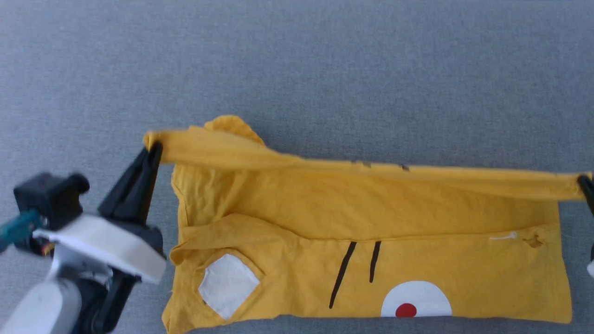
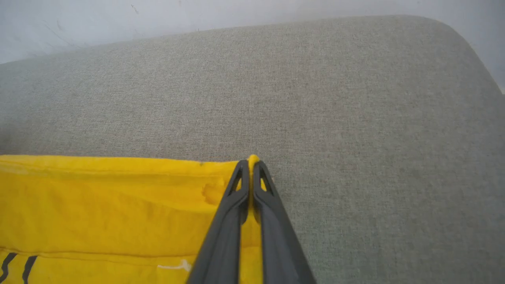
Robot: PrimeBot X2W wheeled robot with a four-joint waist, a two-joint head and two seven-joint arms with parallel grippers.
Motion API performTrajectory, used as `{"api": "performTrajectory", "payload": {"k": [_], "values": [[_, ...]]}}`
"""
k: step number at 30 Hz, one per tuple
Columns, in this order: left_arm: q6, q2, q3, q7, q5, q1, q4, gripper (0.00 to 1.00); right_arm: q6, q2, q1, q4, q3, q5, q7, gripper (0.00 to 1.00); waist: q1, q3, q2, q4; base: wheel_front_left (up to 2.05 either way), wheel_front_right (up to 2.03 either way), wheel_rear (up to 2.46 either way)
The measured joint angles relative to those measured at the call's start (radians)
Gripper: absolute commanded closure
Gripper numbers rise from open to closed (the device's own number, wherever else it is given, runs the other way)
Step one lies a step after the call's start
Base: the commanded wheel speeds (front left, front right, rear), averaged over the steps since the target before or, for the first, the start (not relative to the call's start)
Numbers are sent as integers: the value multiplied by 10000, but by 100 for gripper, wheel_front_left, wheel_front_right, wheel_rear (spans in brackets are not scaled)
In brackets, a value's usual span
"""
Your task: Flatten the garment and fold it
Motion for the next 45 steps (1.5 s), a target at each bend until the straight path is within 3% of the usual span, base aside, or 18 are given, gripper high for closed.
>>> {"api": "performTrajectory", "payload": {"k": [12, 24, 25, 26, 27, 34, 36, 37, 41, 45], "values": [[84, -339, 59, -556, -959, 2706, 341, 100, 0, 662, 1759, 196, -571, 123, -69, 100, 1, -659, 0, 207, 0, 0, 0], [-19, -1068, -1237, -19, -788, 2310, 2228, 100, 0, 732, 1849, 1045, 318, -309, 176, 100, 2, -948, 0, 263, 0, 0, 0], [-19, -1112, -1302, 23, -755, 2193, 2491, 87, 0, 700, 1780, 1168, 403, -428, 192, 98, 2, -944, 0, 258, 0, 0, 0], [-27, -1154, -1375, 38, -736, 2091, 2690, 56, 0, 671, 1699, 1287, 447, -497, 188, 52, 2, -936, 0, 249, 0, 0, 0], [-29, -1220, -1409, 33, -727, 1982, 2882, 0, 0, 652, 1616, 1388, 499, -556, 167, 0, 3, -931, 0, 237, 0, 0, 0], [117, -1576, -1020, -719, -654, 1744, 2997, 0, 0, 702, 1465, 1363, 370, -351, 128, 0, 3, -1052, 0, 193, 0, 0, 0], [487, -1622, -336, -1501, -686, 1950, 2328, 0, 0, 773, 1660, 780, -6, 63, 403, 0, 3, -1182, 0, 160, 0, 0, 0], [993, -1641, 178, -2251, -420, 2147, 1741, 0, 0, 821, 1812, 401, -357, 192, 546, 0, 2, -1266, 0, 130, 0, 0, 0], [2052, -1664, 894, -3396, 813, 2459, 894, 0, 0, 800, 1950, 211, -773, -238, 731, 0, 2, -1342, 0, 98, 0, 0, 0], [2443, -1939, 917, -3630, 2013, 2548, 437, 0, 0, 884, 2024, 589, -527, -602, 1081, 0, 2, -1300, 0, 238, 0, 0, 0]]}}
